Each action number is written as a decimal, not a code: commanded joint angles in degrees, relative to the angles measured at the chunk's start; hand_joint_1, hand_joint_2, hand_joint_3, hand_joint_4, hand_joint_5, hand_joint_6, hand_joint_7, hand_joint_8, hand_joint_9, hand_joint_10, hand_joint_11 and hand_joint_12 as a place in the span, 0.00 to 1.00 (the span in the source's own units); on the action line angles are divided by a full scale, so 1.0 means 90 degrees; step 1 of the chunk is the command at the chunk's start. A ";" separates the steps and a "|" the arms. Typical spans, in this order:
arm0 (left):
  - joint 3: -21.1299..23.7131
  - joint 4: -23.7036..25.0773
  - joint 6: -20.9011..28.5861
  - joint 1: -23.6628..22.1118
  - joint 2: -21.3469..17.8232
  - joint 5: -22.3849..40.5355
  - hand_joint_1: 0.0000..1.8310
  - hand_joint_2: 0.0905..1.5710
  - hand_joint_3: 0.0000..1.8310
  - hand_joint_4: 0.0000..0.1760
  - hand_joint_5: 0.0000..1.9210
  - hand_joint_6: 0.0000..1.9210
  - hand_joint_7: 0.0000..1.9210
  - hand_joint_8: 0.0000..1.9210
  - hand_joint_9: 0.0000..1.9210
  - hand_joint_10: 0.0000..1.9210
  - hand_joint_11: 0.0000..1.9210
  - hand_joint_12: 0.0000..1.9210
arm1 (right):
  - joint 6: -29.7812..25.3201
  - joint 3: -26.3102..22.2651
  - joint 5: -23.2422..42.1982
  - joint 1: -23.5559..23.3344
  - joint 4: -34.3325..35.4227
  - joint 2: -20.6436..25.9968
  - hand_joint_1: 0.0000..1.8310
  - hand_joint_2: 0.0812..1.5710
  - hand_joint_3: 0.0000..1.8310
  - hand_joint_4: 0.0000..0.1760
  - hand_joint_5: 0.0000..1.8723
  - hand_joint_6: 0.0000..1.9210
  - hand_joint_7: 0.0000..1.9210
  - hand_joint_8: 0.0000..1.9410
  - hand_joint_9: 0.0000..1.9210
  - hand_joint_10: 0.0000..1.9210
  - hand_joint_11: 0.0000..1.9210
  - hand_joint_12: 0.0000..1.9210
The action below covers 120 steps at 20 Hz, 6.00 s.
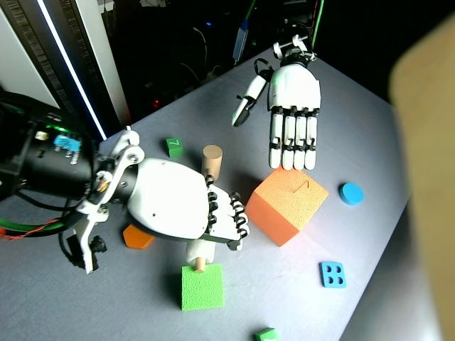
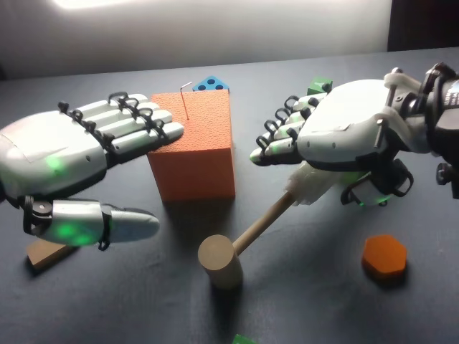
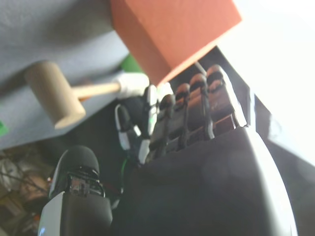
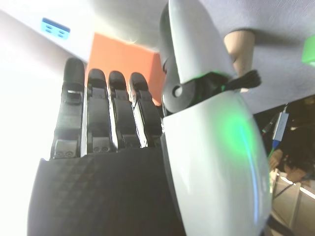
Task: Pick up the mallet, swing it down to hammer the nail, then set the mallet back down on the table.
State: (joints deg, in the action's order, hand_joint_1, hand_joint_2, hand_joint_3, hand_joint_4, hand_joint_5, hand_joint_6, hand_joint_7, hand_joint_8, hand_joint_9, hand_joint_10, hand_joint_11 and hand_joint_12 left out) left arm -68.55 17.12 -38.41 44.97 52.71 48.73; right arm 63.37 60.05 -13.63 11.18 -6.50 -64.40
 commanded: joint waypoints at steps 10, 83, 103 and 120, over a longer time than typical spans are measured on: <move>-0.0143 -0.0062 0.0249 -0.0047 0.0142 0.0720 0.00 0.74 0.00 0.00 0.01 0.00 0.00 0.00 0.00 0.00 0.00 0.00 | 0.0006 0.0691 0.0492 0.0148 -0.0045 -0.0508 0.72 0.63 0.00 0.00 0.07 0.00 0.06 0.00 0.07 0.00 0.00 0.38; -0.0199 -0.0157 0.0447 0.0155 0.0386 0.0583 0.00 0.78 0.00 0.00 0.05 0.01 0.06 0.01 0.04 0.01 0.00 0.00 | -0.0204 0.0257 0.0338 0.0275 -0.0046 -0.0144 0.16 0.91 0.01 0.00 0.71 1.00 0.83 1.00 0.87 1.00 0.94 1.00; -0.0216 -0.0133 0.0447 0.0161 0.0385 0.0583 0.00 0.77 0.00 0.00 0.04 0.00 0.06 0.00 0.04 0.00 0.00 0.00 | -0.0327 -0.0597 0.2257 -0.0540 -0.0045 0.1844 0.29 1.00 0.01 0.00 0.66 1.00 0.78 1.00 0.83 1.00 0.89 1.00; -0.0216 -0.0132 0.0447 0.0155 0.0386 0.0583 0.00 0.78 0.00 0.00 0.04 0.00 0.07 0.00 0.06 0.00 0.01 0.01 | 0.5104 -0.0379 0.5062 -0.0243 0.5890 0.0686 0.21 1.00 0.00 0.00 0.64 1.00 0.77 1.00 0.82 1.00 0.89 1.00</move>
State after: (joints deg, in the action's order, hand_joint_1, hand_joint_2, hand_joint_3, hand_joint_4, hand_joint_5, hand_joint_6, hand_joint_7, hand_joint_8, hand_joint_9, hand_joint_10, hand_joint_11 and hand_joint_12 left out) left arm -70.28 16.49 -34.61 46.65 55.90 49.95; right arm 109.27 56.71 27.20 9.78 48.27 -58.37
